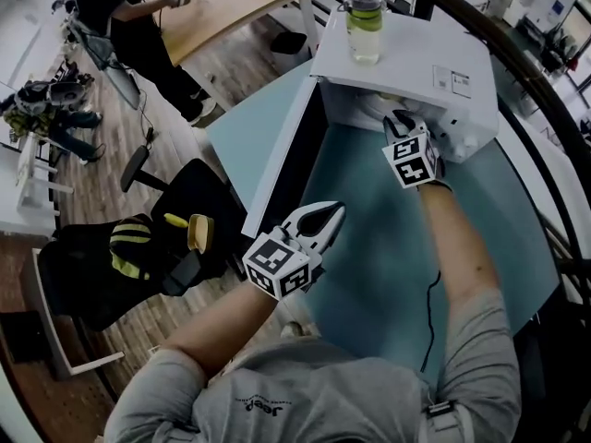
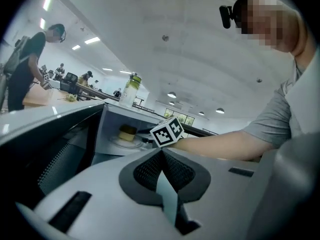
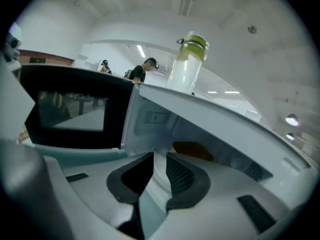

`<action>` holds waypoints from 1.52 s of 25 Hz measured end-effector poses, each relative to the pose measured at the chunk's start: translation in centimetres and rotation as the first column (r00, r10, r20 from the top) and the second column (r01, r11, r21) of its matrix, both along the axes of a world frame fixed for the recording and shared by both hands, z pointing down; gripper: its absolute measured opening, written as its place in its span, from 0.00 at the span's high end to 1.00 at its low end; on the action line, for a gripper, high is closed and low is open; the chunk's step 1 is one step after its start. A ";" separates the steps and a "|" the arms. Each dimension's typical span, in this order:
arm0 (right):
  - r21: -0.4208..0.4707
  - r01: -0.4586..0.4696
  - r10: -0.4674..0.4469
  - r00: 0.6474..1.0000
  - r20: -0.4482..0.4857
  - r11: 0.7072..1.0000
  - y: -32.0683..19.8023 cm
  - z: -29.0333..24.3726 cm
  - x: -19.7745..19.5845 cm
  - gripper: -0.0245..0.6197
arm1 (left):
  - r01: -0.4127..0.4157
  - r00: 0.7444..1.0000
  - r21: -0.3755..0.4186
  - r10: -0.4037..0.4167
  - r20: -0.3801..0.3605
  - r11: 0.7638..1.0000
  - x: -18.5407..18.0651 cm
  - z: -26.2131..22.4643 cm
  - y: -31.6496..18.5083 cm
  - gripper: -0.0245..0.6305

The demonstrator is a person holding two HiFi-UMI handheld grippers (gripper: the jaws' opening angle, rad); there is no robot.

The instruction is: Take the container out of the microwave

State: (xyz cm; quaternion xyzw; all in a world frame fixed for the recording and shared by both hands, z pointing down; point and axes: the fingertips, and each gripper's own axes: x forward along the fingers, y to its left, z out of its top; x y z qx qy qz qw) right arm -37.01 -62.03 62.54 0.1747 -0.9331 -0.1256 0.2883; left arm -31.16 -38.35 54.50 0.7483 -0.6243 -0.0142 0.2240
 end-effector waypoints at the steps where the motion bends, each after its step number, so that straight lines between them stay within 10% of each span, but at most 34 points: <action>1: 0.023 -0.007 0.007 1.000 -0.024 1.000 -0.8 0.6 -0.4 0.85 | -0.001 1.000 -0.004 0.001 0.006 1.000 0.0 0.5 -0.3 0.95; 14: 0.200 -0.046 0.082 0.981 -0.177 0.979 -8.3 5.1 -5.1 0.83 | -0.006 1.000 -0.037 0.007 0.008 0.999 -0.6 5.0 -2.8 0.95; 38: 0.205 0.017 0.072 0.905 -0.420 0.979 -10.1 8.2 -6.2 0.90 | -0.032 0.999 -0.043 0.032 0.001 0.999 -0.1 5.8 -0.7 0.95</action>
